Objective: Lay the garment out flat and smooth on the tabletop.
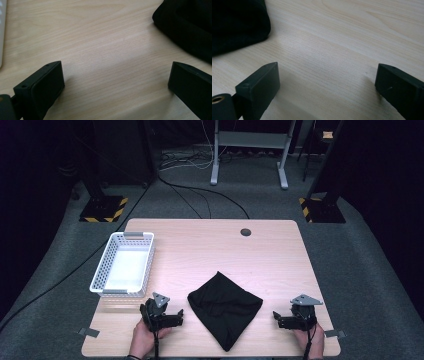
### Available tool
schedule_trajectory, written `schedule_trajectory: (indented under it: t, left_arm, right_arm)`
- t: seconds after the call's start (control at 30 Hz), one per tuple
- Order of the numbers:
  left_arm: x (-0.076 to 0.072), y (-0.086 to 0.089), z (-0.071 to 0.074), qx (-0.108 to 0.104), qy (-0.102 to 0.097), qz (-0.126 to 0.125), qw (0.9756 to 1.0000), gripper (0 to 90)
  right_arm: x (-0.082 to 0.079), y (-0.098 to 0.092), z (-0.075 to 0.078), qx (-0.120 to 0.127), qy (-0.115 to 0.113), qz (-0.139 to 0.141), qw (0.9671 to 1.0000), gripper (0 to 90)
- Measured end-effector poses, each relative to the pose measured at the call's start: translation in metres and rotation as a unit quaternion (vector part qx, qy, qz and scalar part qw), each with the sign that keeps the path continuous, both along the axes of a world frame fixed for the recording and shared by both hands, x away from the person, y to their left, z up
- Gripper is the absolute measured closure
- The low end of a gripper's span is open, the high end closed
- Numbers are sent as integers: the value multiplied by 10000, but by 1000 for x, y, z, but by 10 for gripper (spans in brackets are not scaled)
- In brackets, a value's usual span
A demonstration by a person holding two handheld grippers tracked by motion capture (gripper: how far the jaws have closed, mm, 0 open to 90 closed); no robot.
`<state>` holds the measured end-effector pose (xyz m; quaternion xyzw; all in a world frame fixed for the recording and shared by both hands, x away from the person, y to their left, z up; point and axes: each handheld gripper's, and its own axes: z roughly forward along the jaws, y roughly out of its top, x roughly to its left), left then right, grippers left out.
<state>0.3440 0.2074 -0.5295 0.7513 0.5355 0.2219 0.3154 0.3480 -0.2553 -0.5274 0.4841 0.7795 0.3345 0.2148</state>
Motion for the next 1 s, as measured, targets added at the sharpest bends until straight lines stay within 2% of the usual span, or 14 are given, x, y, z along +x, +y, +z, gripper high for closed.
schedule_trajectory:
  t: [0.1, 0.17, 0.23, 0.33, 0.47, 0.53, 0.6, 0.7, 0.73, 0.8, 0.83, 0.87, 0.93, 1.0]
  left_arm:
    - [-2, -6, 0, 6, -8, 99, 10000, 2]
    - [-2, -4, 0, -1, -18, -35, 10000, 2]
    - [-2, -2, 0, 14, 1, -26, 10000, 2]
    - [-2, 1, 0, -46, -8, 170, 9998, 0]
    - [-2, 5, 9, -370, -260, 100, 9989, 0]
    - [-1, 5, 11, -391, -312, 92, 9987, 0]
    - [3, 1, 23, -488, -479, -22, 9977, 0]
    - [8, -8, 29, -467, -835, -178, 9953, 1]
    - [10, -12, 29, -497, -852, -231, 9949, 0]
    - [17, -21, 27, -524, -726, -389, 9952, 0]
    - [17, -21, 27, -524, -726, -389, 9952, 0]
    - [21, -30, 24, -453, -639, -491, 9957, 0]
    - [22, -34, 23, -399, -615, -541, 9958, 0]
    - [25, -40, 20, -251, -548, -634, 9962, 0]
  right_arm:
    - [-2, 2, 0, -92, -99, -43, 9999, 50]
    - [-3, 3, 0, -153, -181, -55, 9997, 61]
    - [-5, 5, 1, -253, -273, -77, 9993, 61]
    - [-2, 3, 1, -142, -160, -98, 9997, 63]
    - [-1, 6, 3, 19, -228, -122, 9997, 99]
    - [0, 9, 4, 123, -220, -85, 9996, 96]
    - [3, 24, 12, 160, -258, 65, 9995, 95]
    - [7, 46, 26, 218, -428, 230, 9986, 95]
    - [9, 54, 30, 307, -484, 290, 9979, 100]
    - [16, 75, 36, 409, -461, 483, 9969, 101]
    - [16, 75, 36, 409, -461, 483, 9969, 101]
    - [22, 95, 37, 399, -425, 648, 9962, 101]
    - [24, 105, 37, 349, -427, 690, 9961, 98]
    - [28, 124, 33, 317, -456, 742, 9957, 67]
